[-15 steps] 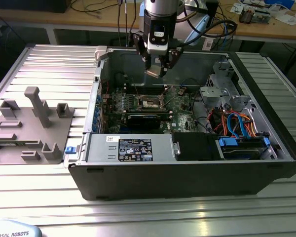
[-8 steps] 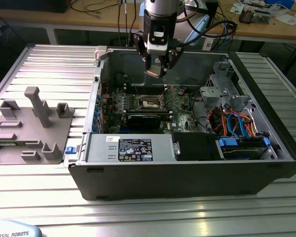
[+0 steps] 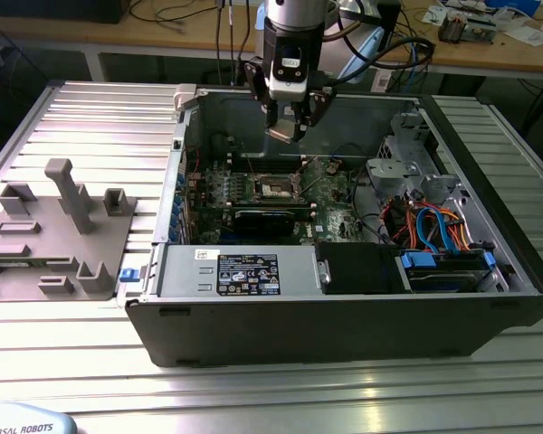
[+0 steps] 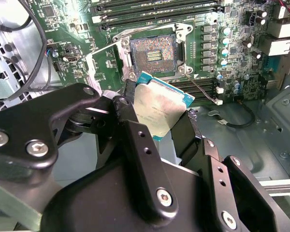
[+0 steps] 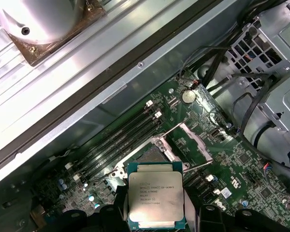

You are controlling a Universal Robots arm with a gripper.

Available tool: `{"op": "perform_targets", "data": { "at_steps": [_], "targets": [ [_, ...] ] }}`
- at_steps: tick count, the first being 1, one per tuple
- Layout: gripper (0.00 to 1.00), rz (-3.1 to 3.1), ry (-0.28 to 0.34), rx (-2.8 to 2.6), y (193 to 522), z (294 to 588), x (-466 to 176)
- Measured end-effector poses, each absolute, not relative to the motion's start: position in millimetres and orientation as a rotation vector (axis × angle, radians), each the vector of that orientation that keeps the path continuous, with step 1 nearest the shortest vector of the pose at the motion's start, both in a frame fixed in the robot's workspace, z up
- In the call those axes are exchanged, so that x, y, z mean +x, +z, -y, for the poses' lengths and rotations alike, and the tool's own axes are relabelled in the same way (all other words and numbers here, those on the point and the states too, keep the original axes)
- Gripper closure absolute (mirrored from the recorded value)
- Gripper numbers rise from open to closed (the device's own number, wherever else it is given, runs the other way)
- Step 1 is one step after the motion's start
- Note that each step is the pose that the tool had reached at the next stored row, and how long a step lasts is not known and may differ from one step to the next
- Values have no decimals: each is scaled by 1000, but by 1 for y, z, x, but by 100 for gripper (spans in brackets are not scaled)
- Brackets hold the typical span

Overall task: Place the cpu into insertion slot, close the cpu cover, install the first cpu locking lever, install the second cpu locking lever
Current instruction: 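Place the cpu into insertion slot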

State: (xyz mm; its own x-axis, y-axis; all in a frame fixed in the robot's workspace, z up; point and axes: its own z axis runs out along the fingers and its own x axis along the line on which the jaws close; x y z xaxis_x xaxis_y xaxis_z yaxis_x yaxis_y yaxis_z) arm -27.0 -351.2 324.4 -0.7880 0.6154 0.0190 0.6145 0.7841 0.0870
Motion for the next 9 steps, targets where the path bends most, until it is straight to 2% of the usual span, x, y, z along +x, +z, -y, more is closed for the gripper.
{"op": "perform_targets", "data": {
  "at_steps": [9],
  "targets": [
    [46, -2953, 139, 1030, 324, 351, -27]
  ]
}}
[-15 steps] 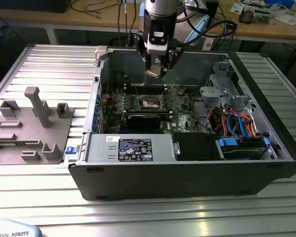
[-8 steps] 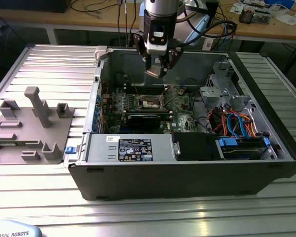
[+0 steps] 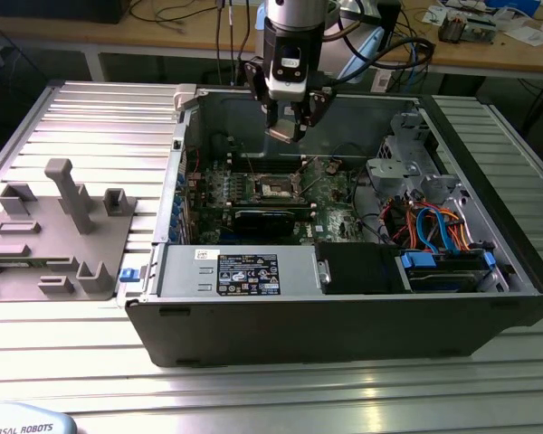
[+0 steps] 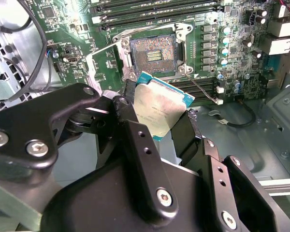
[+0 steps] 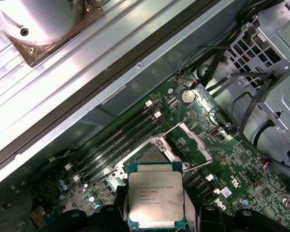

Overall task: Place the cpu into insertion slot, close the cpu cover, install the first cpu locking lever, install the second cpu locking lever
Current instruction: 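Place the cpu into insertion slot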

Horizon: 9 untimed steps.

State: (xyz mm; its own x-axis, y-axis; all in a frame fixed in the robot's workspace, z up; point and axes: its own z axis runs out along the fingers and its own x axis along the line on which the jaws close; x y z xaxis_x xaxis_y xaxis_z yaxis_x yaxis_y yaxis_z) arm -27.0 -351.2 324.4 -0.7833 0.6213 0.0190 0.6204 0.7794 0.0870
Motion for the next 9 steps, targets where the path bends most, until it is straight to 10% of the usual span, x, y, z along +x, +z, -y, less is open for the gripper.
{"op": "perform_targets", "data": {
  "at_steps": [9],
  "targets": [
    [46, -2949, 139, 1041, 324, 351, -27]
  ]
}}
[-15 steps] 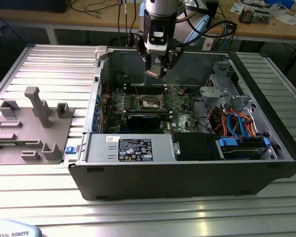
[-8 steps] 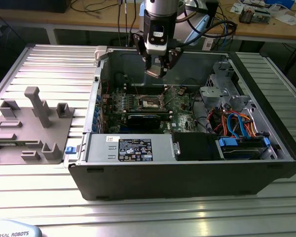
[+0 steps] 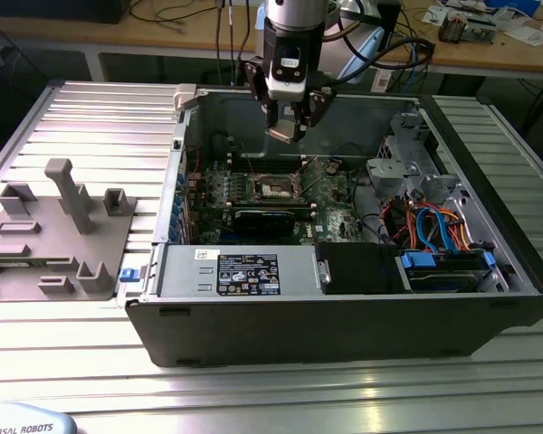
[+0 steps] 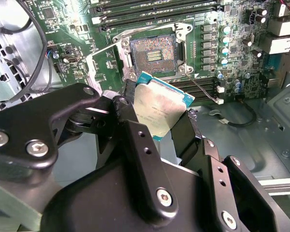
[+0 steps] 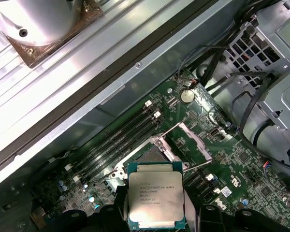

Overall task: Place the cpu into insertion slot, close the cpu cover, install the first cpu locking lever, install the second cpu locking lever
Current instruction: 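Place the cpu into insertion slot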

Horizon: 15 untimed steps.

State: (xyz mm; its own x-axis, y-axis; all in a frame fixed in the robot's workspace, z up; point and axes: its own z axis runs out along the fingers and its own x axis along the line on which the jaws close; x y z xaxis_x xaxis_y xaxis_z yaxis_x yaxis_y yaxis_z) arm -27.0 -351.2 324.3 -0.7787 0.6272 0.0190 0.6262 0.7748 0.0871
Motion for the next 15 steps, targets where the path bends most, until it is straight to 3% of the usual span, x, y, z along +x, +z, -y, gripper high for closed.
{"op": "perform_targets", "data": {
  "at_steps": [15],
  "targets": [
    [46, -2942, 138, 1060, 324, 351, -27]
  ]
}}
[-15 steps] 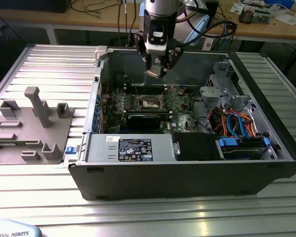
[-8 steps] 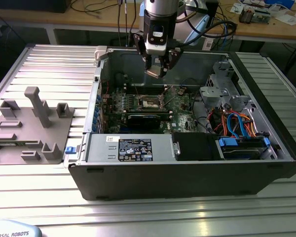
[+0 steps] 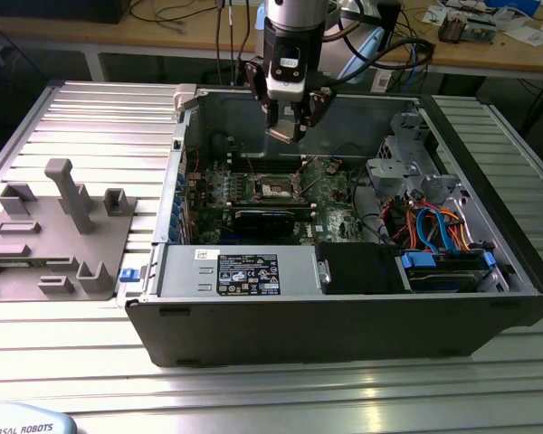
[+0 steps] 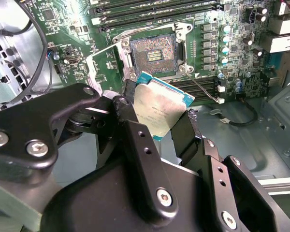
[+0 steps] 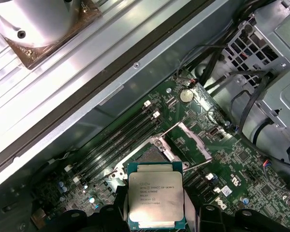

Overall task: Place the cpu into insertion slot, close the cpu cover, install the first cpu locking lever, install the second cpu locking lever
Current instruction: 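Place the cpu into insertion slot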

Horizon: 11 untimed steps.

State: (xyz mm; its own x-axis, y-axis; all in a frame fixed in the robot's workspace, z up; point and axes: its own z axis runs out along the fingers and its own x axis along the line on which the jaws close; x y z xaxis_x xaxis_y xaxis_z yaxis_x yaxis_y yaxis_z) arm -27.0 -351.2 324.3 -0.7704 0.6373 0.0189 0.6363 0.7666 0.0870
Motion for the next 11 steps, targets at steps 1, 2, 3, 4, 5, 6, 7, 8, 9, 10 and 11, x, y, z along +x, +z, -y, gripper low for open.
{"op": "perform_targets", "data": {
  "at_steps": [1, 2, 3, 4, 5, 6, 7, 8, 9, 10, 11],
  "targets": [
    [46, -2940, 138, 1063, 324, 351, -27],
    [46, -2939, 138, 1066, 324, 351, -27],
    [46, -2937, 138, 1072, 324, 351, -27],
    [46, -2936, 138, 1075, 324, 351, -27],
    [46, -2933, 137, 1081, 324, 351, -27],
    [46, -2931, 137, 1088, 324, 351, -27],
    [46, -2928, 136, 1094, 324, 351, -27],
    [46, -2925, 136, 1100, 324, 351, -27],
    [46, -2924, 135, 1104, 324, 351, -27],
    [46, -2922, 135, 1107, 324, 351, -27],
    [46, -2920, 134, 1112, 324, 351, -27]
  ]
}}
